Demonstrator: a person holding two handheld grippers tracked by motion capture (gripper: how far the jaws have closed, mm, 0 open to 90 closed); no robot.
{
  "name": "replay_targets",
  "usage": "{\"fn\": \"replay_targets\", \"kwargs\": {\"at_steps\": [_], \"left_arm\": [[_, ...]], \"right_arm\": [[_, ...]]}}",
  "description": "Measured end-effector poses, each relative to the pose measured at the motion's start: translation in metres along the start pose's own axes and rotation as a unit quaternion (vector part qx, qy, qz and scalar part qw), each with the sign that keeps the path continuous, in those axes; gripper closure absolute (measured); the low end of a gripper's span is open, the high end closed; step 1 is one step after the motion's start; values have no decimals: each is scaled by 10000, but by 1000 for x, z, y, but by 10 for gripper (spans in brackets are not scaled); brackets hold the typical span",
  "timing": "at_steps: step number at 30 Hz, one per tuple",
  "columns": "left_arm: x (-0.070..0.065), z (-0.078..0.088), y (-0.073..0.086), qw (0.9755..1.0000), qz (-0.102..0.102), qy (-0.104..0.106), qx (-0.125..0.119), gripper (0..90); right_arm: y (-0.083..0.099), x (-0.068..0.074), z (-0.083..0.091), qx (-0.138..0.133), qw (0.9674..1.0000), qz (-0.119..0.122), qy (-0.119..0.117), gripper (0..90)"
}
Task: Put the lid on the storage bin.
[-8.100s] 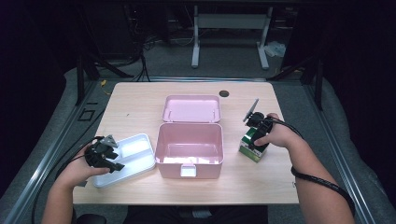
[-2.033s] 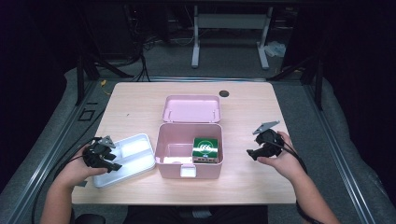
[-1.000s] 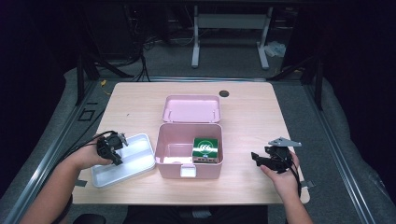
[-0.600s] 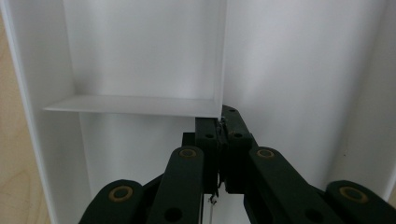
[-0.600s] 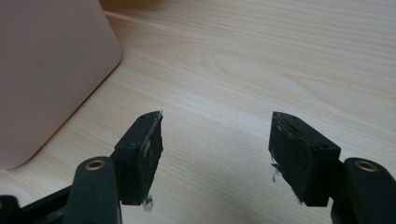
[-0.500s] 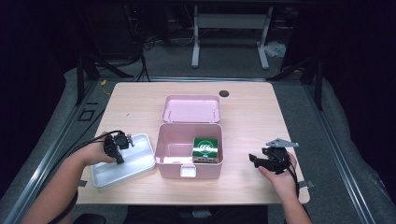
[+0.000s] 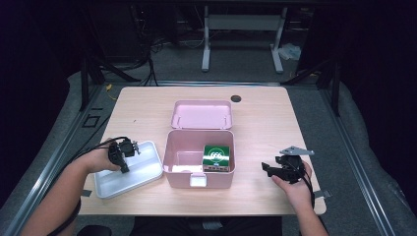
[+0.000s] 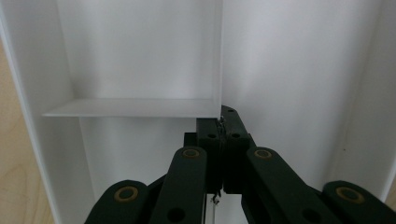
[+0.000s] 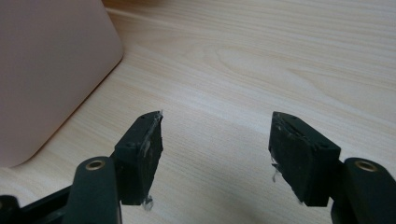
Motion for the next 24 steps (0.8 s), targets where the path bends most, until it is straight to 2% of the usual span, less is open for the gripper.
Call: {"fn": "replay_targets", "kwargs": {"at_steps": [17,24], "left_arm": [[4,33,16,9996,144,-183,-131,891],[4,52,24,9993,195,-293,-157,891]], "right_arm": [[1,-1,-1,12,10000,-63,-2,343],[1,-2,-1,2,10000,-73,20,343]]}}
Point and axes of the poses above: each handheld gripper's, and its own axes: z roughly backward along the jaws, y roughly out of its underside, x roughly to its left, the point moved 7 cm from there along -z, roughly forward along the jaws, and after that the axes turned 7 degrees about -z, right-handed, at the moved point
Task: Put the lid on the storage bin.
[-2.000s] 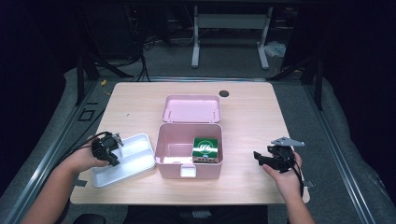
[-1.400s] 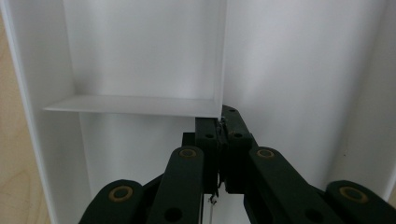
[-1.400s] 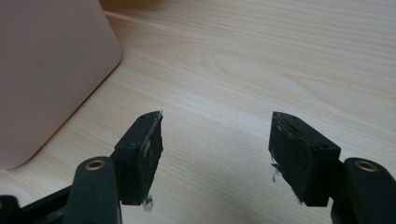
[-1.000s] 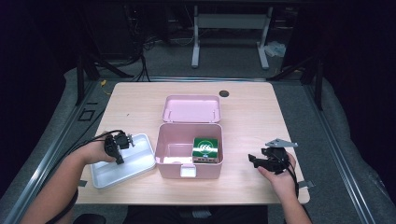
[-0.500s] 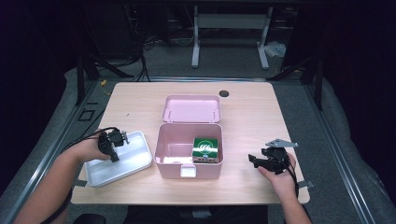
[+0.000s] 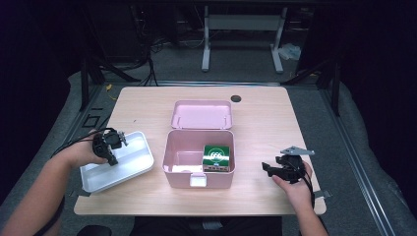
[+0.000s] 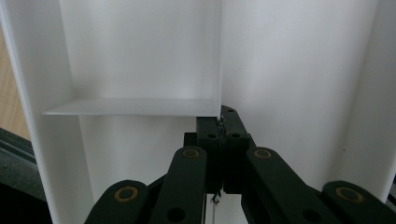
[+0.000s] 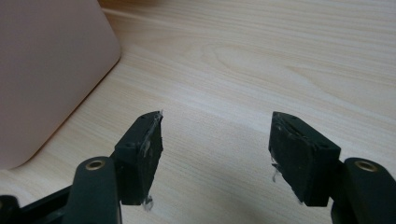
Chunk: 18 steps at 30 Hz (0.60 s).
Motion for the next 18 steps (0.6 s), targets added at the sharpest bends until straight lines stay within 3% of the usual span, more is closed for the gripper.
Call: {"fn": "replay_targets", "kwargs": {"at_steps": [18], "left_arm": [[6,48,-4,9996,-15,-248,-120,891]], "right_arm": [[0,-2,0,-8,10000,-24,-2,343]]}}
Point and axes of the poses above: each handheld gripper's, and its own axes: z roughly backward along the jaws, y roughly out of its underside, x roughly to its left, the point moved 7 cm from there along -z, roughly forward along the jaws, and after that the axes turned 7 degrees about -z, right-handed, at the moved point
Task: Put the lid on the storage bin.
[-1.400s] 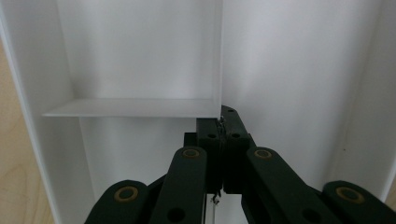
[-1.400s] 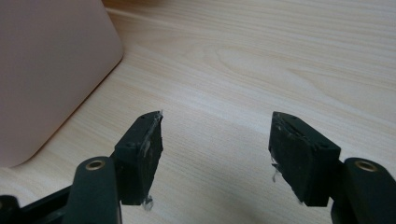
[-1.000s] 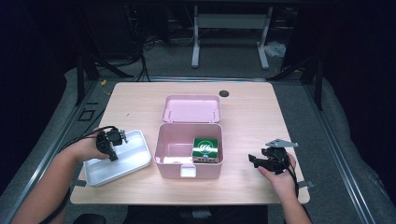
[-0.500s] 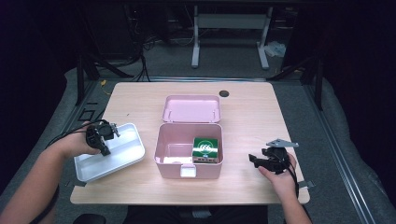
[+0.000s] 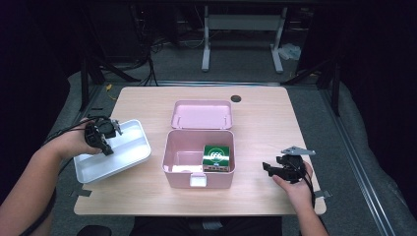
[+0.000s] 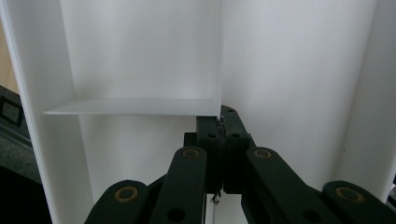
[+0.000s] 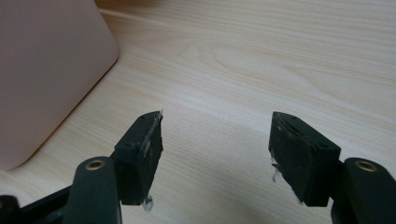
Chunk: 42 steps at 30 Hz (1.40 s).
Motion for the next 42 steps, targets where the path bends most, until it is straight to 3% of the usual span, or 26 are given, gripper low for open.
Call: {"fn": "replay_targets", "kwargs": {"at_steps": [10,18,30,42], "left_arm": [[0,28,-14,9998,-146,-105,-49,892],[-3,47,-41,9987,-429,-217,-146,892],[-16,52,-93,9953,-922,-191,-203,892],[-29,55,-137,9904,-1353,-139,-260,892]], "right_arm": [[0,0,0,-22,10000,-3,4,343],[0,0,0,-25,10000,-6,7,343],[0,-1,0,-35,10000,-18,0,343],[0,-2,0,-29,10000,-23,-14,343]]}}
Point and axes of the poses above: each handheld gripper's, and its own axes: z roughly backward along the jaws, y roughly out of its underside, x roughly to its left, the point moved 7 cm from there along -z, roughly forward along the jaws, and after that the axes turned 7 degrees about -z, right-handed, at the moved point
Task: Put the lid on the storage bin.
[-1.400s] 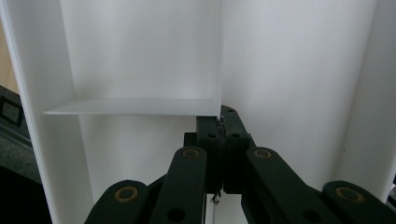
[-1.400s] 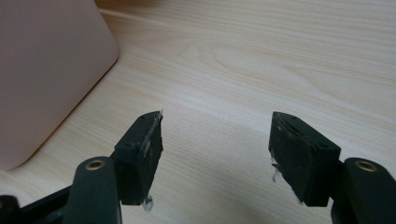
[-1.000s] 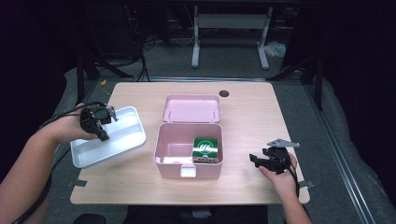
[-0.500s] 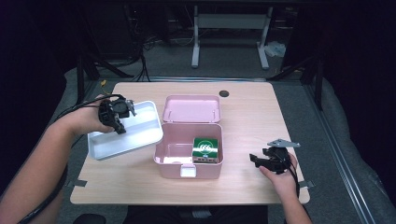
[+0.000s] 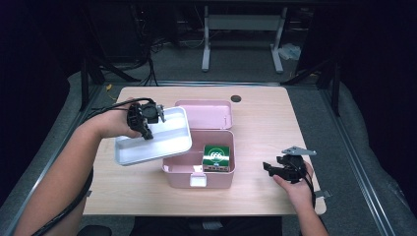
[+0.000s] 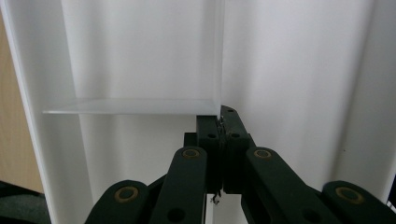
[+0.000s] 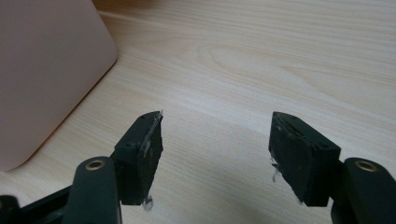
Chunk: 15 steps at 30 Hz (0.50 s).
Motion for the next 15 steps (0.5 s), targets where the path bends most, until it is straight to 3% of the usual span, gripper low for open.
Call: {"fn": "replay_targets", "kwargs": {"at_steps": [15], "left_arm": [[-10,-12,-70,9982,-571,92,-145,892]], "right_arm": [[0,-1,0,-6,10000,-32,-6,343]]}}
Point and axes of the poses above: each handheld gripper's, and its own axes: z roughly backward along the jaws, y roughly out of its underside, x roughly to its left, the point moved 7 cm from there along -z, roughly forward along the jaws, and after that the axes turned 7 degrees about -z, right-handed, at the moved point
